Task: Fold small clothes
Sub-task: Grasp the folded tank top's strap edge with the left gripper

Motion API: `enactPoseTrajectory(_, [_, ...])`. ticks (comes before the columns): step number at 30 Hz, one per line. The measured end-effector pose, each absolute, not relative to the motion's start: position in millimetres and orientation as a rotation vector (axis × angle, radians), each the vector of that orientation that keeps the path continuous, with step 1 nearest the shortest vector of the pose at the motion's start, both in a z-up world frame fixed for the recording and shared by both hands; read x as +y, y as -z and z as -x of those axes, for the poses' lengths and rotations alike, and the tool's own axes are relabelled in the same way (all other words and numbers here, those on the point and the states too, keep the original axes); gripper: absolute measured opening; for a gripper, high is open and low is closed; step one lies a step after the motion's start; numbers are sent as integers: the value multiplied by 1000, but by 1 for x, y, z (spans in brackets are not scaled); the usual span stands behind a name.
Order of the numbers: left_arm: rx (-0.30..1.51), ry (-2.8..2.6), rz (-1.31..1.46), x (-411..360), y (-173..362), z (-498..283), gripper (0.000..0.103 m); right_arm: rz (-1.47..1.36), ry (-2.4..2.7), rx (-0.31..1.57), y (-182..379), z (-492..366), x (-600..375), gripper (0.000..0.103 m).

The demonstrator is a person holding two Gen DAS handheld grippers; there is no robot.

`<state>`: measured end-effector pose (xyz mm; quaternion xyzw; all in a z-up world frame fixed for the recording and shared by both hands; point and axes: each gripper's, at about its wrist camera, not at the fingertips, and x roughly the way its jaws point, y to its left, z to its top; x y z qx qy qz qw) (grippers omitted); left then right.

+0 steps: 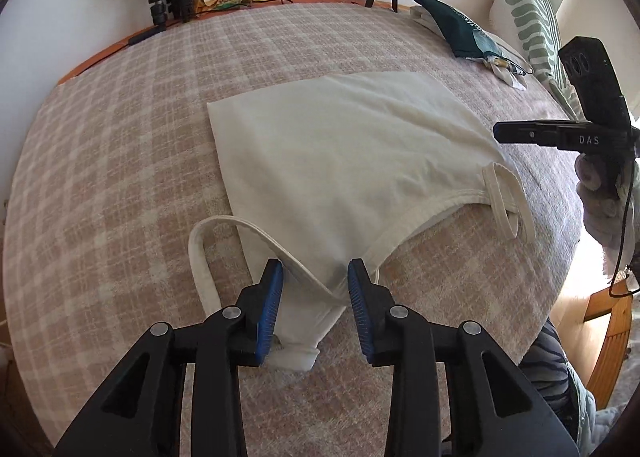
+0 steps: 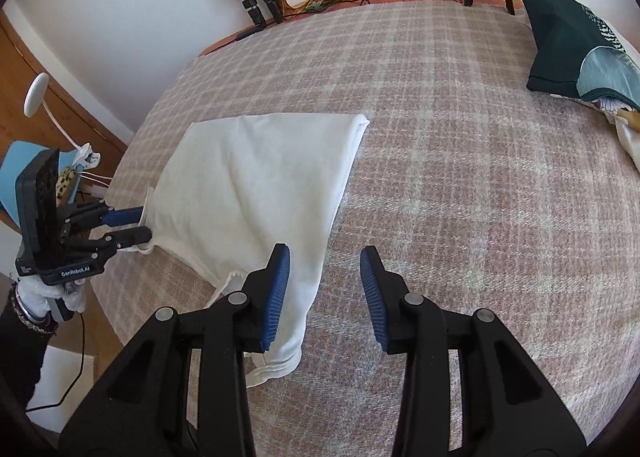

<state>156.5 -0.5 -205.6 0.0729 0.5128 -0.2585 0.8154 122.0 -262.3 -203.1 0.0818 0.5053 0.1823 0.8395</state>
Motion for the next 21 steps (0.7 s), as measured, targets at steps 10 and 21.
enactPoseTrajectory(10, [1065, 578, 97, 40, 179, -125, 32, -380, -423, 1095, 219, -138, -280, 39])
enactPoseTrajectory(21, [1099, 562, 663, 99, 201, -172, 32, -492, -472, 1105, 226, -144, -282, 39])
